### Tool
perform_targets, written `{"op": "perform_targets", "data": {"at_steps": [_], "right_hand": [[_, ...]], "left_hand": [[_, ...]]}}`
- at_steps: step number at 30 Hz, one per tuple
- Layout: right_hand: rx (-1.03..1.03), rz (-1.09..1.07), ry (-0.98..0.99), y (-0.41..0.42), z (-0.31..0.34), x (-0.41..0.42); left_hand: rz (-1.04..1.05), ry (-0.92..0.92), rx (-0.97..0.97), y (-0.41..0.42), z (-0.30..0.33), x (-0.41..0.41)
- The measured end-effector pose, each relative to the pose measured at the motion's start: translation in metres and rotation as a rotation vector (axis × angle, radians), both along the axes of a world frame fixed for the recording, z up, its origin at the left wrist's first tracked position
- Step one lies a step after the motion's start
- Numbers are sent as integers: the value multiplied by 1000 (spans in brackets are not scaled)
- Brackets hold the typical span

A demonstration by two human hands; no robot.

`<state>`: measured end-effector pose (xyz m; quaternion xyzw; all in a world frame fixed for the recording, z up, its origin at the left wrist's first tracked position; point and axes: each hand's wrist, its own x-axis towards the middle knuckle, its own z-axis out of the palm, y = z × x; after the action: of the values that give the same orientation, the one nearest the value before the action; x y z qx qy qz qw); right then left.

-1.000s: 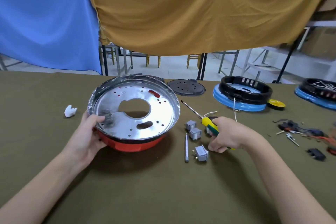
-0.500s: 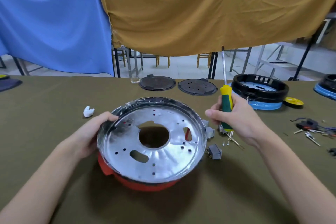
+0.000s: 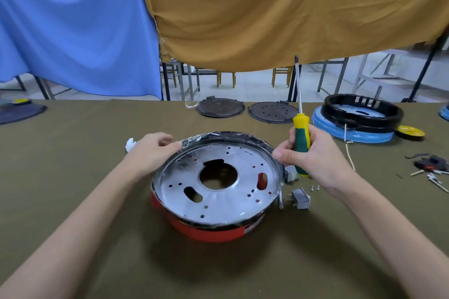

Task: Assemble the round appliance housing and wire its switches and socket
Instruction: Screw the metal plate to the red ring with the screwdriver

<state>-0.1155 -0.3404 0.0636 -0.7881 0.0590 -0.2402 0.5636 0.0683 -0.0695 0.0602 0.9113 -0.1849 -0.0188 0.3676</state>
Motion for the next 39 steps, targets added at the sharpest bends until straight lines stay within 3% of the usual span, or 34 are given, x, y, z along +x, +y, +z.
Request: {"op": "perform_targets", "data": {"at_steps": [2,3,6,8,18,27,39], "right_hand": [[12,-1,-7,-1,-1,1],[18,-4,-11,-1,-2,2],[10,-22,-21,0,-2,2],[-7,-28,-23,3,-1,1],[-58,-10,-18,11,0,0],[-289,81,-8,23,4,5],[-368,432,349,33,27,43]], "left_hand": [[-62,-383,139,3,10,-41],[-201,-459,137,4,15,-68],[-599,-444,321,-3,13,-140],[-709,-604,445,-13,2,-158],[-687,-871,396,11,-4,-103],[-678,-571,280,11,-8,-67],[-615,-1041,173,-16,-46,-93]]}}
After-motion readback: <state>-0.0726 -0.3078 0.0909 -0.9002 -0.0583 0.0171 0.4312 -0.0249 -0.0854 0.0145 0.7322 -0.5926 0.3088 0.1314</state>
